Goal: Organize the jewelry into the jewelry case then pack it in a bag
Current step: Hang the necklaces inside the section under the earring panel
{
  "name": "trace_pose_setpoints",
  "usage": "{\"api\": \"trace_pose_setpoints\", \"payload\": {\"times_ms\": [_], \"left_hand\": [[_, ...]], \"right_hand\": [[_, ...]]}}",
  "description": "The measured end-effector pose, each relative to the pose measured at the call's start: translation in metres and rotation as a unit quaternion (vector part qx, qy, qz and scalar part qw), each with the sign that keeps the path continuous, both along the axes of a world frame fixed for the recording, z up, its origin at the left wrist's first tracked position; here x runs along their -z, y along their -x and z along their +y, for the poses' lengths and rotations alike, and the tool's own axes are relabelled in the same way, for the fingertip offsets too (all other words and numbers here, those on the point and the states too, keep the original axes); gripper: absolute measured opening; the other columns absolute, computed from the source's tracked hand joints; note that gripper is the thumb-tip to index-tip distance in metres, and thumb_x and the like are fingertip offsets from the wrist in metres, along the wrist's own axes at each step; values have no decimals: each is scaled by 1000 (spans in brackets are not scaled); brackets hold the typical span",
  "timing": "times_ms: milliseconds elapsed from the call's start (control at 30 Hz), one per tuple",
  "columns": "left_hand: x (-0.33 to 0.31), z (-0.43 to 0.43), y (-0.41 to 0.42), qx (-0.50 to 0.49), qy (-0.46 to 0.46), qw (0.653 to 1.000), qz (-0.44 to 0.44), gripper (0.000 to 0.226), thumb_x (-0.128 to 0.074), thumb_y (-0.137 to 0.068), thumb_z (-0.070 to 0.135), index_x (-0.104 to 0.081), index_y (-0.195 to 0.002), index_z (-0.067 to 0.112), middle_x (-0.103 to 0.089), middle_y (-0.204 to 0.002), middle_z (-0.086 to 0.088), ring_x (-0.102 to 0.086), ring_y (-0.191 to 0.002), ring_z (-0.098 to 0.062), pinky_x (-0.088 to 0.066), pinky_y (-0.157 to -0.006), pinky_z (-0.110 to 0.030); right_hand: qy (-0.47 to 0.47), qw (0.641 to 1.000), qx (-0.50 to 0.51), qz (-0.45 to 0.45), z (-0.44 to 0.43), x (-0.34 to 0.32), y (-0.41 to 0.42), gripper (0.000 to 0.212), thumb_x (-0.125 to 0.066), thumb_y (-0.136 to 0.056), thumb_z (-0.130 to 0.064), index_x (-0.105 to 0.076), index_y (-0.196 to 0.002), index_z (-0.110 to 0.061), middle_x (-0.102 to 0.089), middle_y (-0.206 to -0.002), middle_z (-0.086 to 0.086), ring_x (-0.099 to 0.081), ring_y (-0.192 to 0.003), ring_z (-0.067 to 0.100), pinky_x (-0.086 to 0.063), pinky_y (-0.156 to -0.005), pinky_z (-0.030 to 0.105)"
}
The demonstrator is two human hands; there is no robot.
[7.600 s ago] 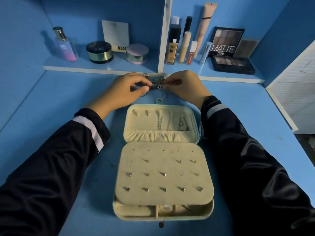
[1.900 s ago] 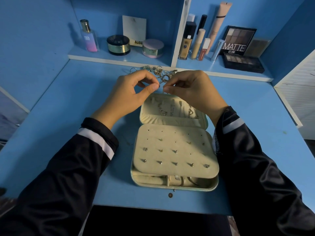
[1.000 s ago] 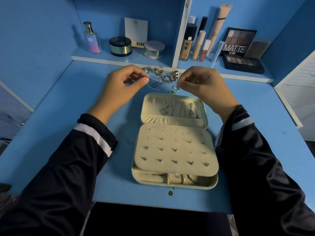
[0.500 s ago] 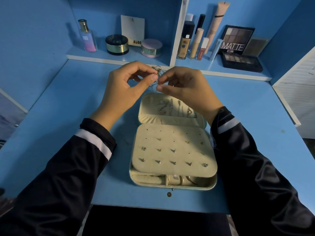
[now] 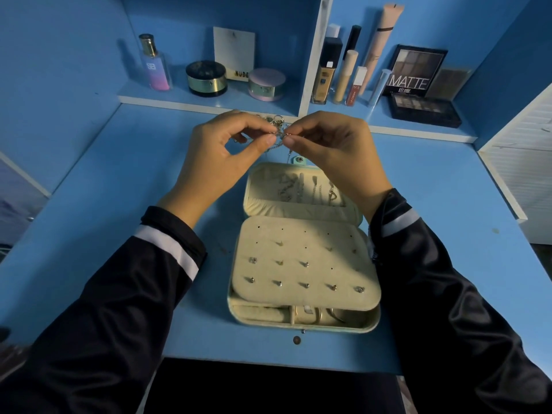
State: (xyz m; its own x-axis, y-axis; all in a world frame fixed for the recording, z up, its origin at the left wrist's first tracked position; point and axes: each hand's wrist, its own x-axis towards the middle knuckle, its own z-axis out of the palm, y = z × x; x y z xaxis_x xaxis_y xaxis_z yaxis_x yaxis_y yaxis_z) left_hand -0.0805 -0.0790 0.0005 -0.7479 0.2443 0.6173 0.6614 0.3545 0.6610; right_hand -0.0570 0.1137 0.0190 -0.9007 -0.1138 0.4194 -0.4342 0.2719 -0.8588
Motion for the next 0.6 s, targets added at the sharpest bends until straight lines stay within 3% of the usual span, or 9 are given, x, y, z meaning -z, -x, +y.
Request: {"api": "trace_pose_setpoints", "payload": {"times_ms": [167, 400, 600], "left_hand": [[5, -2, 1, -11, 47, 999, 10, 10, -71, -89, 18, -74, -97, 13, -69, -90, 9, -63, -86, 2, -48, -77, -18], [7, -4, -6, 15, 12, 999, -42, 9, -70, -90, 17, -73, -99, 15, -71, -93, 7, -65, -87, -5, -52, -80, -24], [3, -2, -27, 40, -57, 995, -69, 10, -70, -90, 14, -70, -97, 21, -72, -96, 11, -66, -87, -5, -50, -81, -20]], "right_hand": [[-4, 1000, -2, -8, 3, -5, -2, 8, -73, -84, -7, -71, -90, -3, -71, -83, 7, -64, -73, 10, -53, -71, 23], [47, 999, 6, -11, 8, -14, -14, 3, -72, -85, -6, -70, -87, -8, -70, -82, 8, -64, -74, 12, -51, -71, 23], [66, 998, 2, -8, 10, -22, -33, 5, -72, -84, -4, -69, -86, -7, -71, -78, -3, -63, -70, 5, -49, -68, 17]]}}
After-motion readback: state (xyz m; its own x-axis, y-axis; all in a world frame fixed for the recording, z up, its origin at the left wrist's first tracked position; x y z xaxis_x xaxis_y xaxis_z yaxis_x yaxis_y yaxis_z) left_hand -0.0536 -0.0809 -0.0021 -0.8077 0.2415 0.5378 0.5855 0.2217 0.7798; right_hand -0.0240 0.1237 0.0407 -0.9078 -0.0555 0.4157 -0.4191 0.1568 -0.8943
